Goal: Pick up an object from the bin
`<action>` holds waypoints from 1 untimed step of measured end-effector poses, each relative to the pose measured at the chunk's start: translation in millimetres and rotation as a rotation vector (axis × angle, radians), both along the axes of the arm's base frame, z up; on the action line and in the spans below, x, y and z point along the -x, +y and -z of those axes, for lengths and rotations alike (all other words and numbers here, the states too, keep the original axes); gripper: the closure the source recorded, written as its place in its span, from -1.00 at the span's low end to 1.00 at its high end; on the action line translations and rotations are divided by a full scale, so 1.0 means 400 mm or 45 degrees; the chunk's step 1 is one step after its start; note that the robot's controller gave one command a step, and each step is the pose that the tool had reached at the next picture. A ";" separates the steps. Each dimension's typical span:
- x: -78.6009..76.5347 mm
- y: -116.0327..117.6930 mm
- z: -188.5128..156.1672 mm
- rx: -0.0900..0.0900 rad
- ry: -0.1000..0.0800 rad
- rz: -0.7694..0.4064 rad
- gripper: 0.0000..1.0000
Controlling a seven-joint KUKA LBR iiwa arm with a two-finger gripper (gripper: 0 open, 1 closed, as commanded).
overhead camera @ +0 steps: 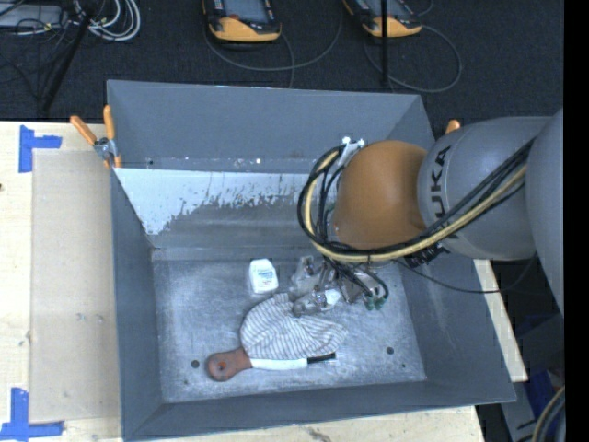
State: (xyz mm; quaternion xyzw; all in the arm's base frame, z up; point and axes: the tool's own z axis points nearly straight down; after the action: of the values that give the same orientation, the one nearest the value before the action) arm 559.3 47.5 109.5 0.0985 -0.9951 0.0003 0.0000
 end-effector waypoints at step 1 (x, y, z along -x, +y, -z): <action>-0.039 -0.047 -0.071 -0.002 -0.005 0.018 1.00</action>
Offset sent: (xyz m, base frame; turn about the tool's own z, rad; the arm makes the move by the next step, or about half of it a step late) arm -0.0018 0.0015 0.0642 0.0153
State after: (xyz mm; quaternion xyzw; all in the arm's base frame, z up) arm 575.1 28.9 137.7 0.0913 -0.9958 -0.0004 -0.0022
